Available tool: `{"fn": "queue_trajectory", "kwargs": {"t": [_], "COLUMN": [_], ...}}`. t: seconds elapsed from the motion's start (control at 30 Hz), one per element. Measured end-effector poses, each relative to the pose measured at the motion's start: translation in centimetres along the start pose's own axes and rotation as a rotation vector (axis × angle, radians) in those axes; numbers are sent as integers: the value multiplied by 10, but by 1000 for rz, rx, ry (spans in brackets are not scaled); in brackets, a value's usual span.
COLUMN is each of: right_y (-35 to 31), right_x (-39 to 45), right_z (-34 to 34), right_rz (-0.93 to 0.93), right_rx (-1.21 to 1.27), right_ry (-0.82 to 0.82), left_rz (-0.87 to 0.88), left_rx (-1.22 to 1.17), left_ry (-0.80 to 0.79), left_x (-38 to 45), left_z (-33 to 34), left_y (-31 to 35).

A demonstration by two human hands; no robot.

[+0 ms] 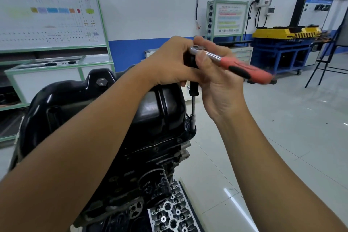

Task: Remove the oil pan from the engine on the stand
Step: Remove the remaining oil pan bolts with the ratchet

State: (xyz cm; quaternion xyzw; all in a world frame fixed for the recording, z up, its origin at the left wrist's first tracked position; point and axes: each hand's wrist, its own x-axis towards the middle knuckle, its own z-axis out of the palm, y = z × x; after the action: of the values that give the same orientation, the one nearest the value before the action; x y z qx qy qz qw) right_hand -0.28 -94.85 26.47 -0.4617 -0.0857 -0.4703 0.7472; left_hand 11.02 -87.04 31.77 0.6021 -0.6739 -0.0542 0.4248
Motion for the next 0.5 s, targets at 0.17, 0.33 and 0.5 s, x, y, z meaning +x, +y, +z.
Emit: {"fn": "queue_trajectory", "kwargs": {"t": [0.17, 0.33, 0.5], "right_y": [-2, -5, -3], "right_x": [8, 5, 5], "right_z": [3, -2, 8], "right_rz": [175, -28, 46], "right_rx": [70, 43, 26], "right_ry": [78, 19, -6], "left_rz": [-28, -39, -27], "left_rx": [-85, -45, -74], "left_ry": [-85, -20, -23], "left_x": [-1, -2, -2], "left_z": [-4, 0, 1], "left_y": [1, 2, 4]}}
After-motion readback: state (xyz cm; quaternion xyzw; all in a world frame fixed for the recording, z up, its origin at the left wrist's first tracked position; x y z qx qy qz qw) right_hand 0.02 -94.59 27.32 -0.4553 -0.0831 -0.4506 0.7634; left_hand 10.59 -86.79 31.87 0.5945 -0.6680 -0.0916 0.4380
